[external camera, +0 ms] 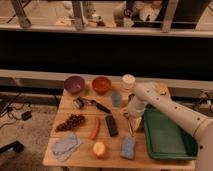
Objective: Place fork in paper cup
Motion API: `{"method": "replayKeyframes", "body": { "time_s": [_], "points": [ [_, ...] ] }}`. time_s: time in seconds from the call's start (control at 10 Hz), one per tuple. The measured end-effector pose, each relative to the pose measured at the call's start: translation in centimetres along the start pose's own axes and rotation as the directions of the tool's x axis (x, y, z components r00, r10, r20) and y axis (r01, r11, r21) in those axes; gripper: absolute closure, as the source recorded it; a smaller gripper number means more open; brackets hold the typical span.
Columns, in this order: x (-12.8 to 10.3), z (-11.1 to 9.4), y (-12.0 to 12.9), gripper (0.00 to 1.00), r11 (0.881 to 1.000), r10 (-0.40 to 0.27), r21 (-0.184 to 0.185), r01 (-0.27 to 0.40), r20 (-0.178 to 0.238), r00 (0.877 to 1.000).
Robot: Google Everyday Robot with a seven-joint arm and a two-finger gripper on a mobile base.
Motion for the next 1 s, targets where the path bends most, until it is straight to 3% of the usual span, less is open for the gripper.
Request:
{"method": "replayKeyframes", "body": {
  "time_s": [0.7,0.9,1.0],
  "points": [
    [-0.04,0.71,0.24,0.22,1.0,-0.015,-0.026,0.015,-0.011,1.0],
    [-0.11,0.84,0.22,0.39,0.999,-0.016,-0.031,0.016,-0.012,1.0],
    [-0.15,0.8,0.34,0.42,0.999,-0.014,-0.035,0.014,-0.011,1.0]
  ]
}}
